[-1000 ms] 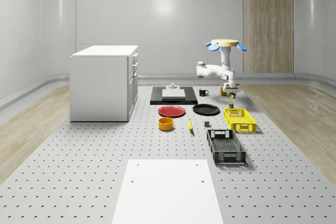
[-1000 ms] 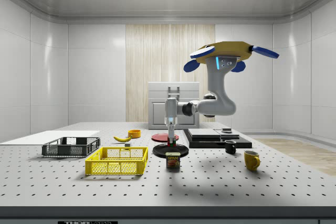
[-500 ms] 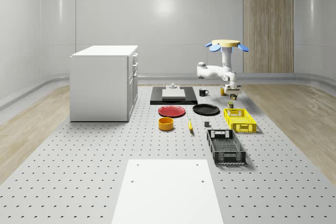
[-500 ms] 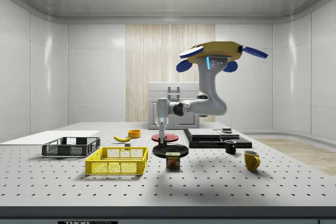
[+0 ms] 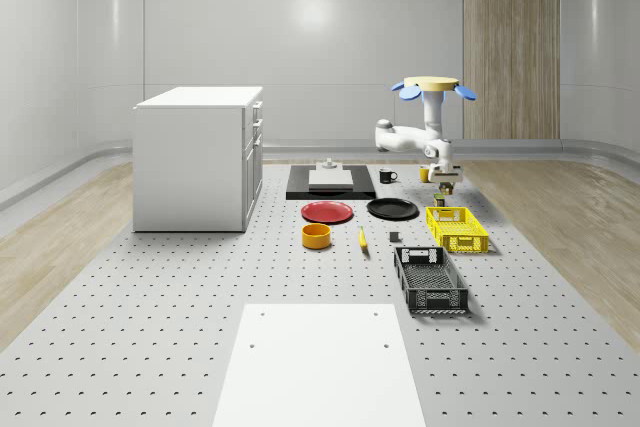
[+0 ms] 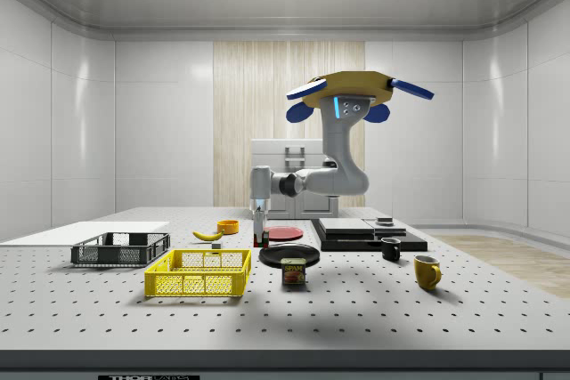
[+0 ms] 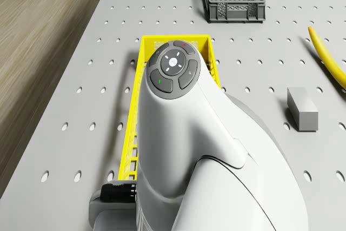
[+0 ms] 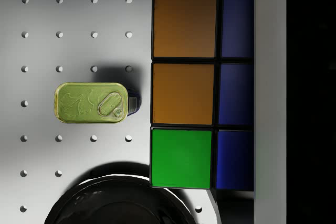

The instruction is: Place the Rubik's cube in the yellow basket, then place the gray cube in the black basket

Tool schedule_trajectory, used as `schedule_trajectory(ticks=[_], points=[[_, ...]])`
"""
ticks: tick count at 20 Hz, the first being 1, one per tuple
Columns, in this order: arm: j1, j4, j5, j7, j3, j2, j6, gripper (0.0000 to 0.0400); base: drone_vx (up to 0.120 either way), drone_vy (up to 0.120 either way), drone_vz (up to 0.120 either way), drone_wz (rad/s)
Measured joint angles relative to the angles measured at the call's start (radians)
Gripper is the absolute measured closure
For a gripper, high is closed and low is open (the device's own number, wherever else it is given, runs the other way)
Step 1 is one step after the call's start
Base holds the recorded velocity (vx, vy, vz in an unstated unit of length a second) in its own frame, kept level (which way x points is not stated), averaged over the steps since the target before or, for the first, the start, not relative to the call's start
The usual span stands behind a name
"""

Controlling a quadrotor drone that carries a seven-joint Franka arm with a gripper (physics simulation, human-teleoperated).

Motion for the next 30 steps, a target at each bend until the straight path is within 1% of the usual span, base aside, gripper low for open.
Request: schedule_trajectory(ticks=[21,25,28,30], points=[[-0.001,0.000,0.005,0.000,0.002,-0.014,0.013,0.0079,0.120,0.000,0.000,0.000],[-0.001,0.000,0.006,0.000,0.002,-0.016,0.014,0.0079,0.120,-0.070,0.000,0.000],[-0.001,0.000,0.006,0.000,0.002,-0.017,0.015,0.0079,0.000,0.000,0.000,0.000],[-0.001,0.000,0.007,0.000,0.002,-0.017,0.016,0.0079,0.000,0.000,-0.100,0.000]])
